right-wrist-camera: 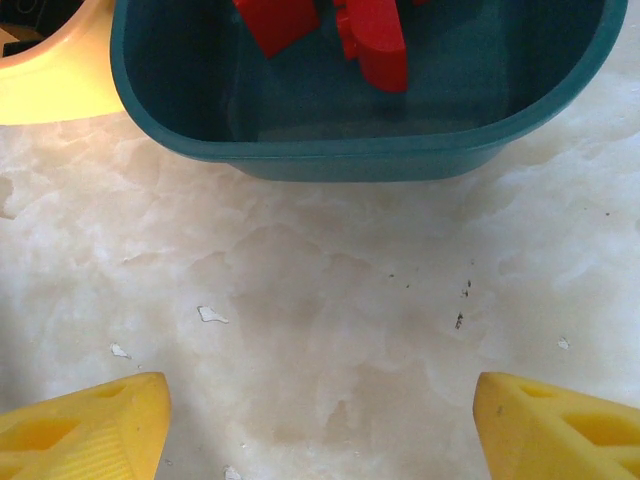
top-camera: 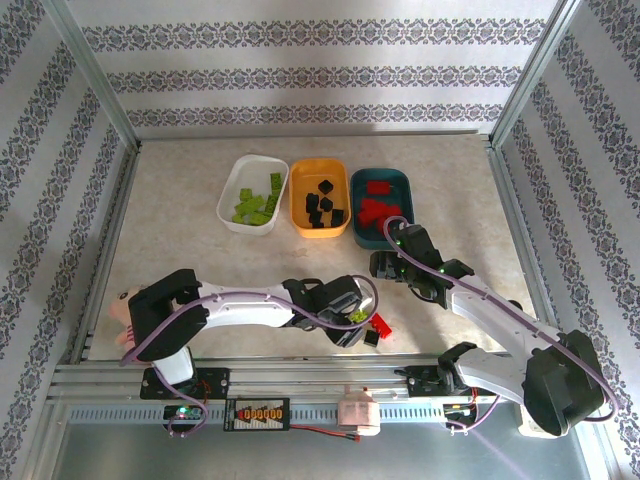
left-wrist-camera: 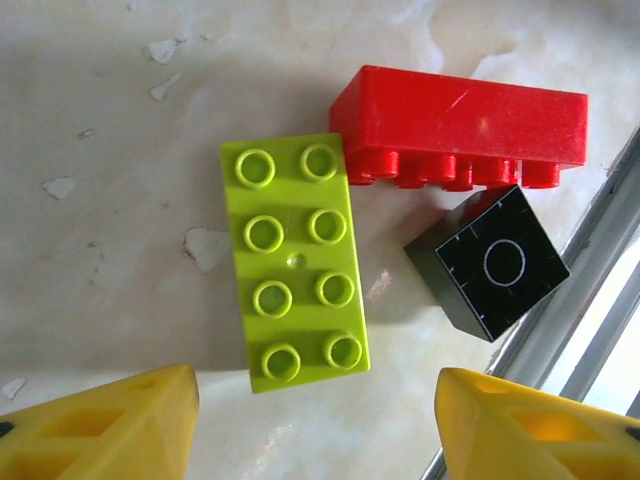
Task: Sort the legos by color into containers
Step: Pick up the lego from the middle-left of the table.
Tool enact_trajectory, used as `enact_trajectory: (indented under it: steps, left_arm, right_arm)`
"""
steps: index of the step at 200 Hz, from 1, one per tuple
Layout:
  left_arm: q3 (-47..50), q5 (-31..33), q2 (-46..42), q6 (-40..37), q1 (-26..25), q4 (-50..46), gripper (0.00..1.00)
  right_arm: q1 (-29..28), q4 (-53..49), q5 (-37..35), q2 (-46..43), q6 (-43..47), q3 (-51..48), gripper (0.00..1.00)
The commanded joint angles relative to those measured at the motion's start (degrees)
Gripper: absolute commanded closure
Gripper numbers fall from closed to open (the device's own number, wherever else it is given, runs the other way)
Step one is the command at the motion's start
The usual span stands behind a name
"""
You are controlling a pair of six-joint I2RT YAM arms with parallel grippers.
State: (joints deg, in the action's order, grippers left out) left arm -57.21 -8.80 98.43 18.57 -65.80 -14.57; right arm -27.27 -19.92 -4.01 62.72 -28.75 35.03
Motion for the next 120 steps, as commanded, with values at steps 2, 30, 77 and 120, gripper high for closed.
enact_trajectory:
  steps: [2,30,77,120]
  left_arm:
    - [-1.67,1.32,1.79,-2.87,-1.0,-1.05,0.38]
    - [-2.63,1.54,3.66,-4.07,-1.08,-0.06,0.39]
    - [-4.59,4.27,7.83,-6.73,-1.08,0.47,0.49]
    - [-4.32,3.3,9.15,-6.6,-1.08,2.67,0.62]
  right_arm:
    - [-0.42,0.02,-0.85,-0.49,-0.5,-1.1,0.21]
    - [-0.42,0.02,-0.88,-0.36,-0.47,-1.1,0.21]
    - [-0.42,-0.16,-0.82,-0.77,-0.47,-1.26,0.21]
    - [-0.33,-0.18,-0.6,-0.4,-0.43,-1.36,0.21]
